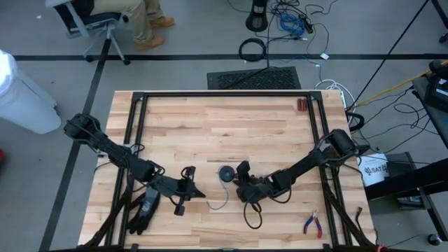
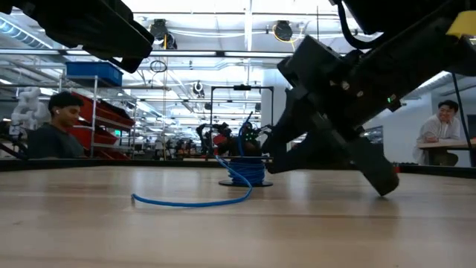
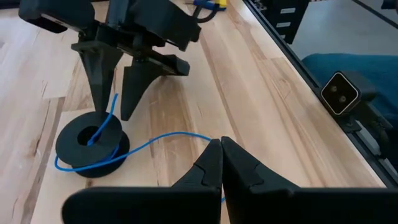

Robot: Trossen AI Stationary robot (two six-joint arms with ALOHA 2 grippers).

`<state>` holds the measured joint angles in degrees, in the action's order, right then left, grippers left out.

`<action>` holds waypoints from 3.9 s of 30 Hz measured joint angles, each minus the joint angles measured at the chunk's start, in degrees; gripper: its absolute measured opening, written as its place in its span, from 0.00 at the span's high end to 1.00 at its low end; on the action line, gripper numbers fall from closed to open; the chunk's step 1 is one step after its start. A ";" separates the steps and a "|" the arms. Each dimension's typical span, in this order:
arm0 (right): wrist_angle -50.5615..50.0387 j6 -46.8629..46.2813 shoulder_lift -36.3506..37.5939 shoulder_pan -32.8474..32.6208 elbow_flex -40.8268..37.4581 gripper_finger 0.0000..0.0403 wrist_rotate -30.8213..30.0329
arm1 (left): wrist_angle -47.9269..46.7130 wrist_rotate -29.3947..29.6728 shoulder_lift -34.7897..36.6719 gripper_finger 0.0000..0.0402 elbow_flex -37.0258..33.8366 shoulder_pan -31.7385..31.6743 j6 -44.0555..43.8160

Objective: Coil cords
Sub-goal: Uncoil the blue wire from the spool

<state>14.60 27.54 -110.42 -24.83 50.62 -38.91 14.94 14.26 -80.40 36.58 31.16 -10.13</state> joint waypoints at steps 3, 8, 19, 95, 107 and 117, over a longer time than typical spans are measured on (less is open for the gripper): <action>-0.64 2.04 -0.22 -0.10 1.12 0.71 -0.30 | 0.02 0.00 0.00 1.00 0.00 0.00 0.02; -5.09 4.71 -0.45 -0.30 3.08 0.73 -3.46 | 0.02 0.00 0.00 1.00 0.00 0.00 -0.02; -6.16 3.75 -0.36 0.07 3.20 0.78 -3.16 | 0.08 0.20 0.00 1.00 0.00 0.00 0.00; -2.44 -6.61 16.60 -11.26 3.20 1.00 -15.22 | -4.89 16.58 0.02 0.85 21.93 5.73 30.32; -2.39 -8.30 16.58 -12.30 3.20 1.00 -14.76 | -8.96 17.75 -3.96 0.61 20.96 5.55 23.96; -2.39 -9.34 16.58 -12.43 3.20 1.00 -14.23 | -6.33 19.16 -10.88 0.61 20.96 2.93 23.93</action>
<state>12.21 18.20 -93.84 -37.26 53.82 -53.14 8.61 33.42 -91.28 57.54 34.09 13.80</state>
